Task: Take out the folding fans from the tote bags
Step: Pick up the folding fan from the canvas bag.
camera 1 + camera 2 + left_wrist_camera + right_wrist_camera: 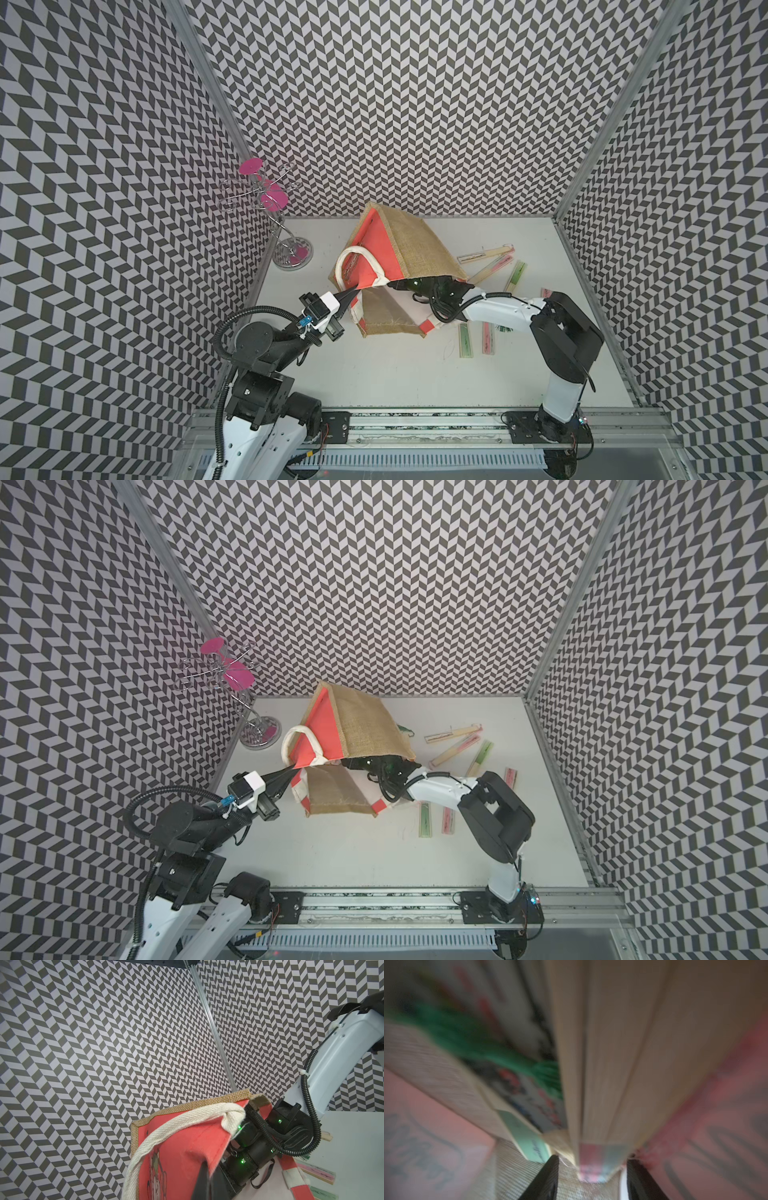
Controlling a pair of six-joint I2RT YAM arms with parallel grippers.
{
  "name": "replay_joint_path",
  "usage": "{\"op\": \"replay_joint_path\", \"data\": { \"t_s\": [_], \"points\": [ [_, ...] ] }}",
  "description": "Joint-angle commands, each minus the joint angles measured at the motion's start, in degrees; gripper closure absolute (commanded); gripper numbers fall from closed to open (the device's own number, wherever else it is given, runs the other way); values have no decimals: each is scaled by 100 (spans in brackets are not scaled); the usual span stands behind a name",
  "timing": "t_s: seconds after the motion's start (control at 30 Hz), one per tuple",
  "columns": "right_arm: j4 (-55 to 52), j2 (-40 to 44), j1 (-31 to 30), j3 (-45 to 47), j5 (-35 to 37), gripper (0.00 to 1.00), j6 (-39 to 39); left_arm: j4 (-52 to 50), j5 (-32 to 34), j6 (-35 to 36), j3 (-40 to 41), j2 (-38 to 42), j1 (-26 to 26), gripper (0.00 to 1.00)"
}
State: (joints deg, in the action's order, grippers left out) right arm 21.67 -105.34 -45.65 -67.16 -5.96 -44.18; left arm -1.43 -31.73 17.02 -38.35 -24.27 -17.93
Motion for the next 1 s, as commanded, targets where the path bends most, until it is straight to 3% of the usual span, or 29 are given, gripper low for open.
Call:
{"op": "replay_joint_path", "data": {
  "t_s": [0.0,0.23,0.47,0.8,0.87,0.97],
  "points": [
    [1047,269,147,207,-308,48,-38,280,-169,145,-194,25,43,100],
    [444,557,183,365,627,53,-193,333,-305,148,-212,17,40,100],
    [1105,858,242,888,708,55,-325,188,-392,258,-223,133,40,100],
    [1494,1068,260,1142,960,66,-398,183,-388,193,-270,165,35,100],
    [1255,1043,260,1038,1020,67,-422,187,-402,203,-276,151,37,100],
    [975,981,268,891,1108,58,-446,177,-430,221,-279,159,40,100]
  ]
}}
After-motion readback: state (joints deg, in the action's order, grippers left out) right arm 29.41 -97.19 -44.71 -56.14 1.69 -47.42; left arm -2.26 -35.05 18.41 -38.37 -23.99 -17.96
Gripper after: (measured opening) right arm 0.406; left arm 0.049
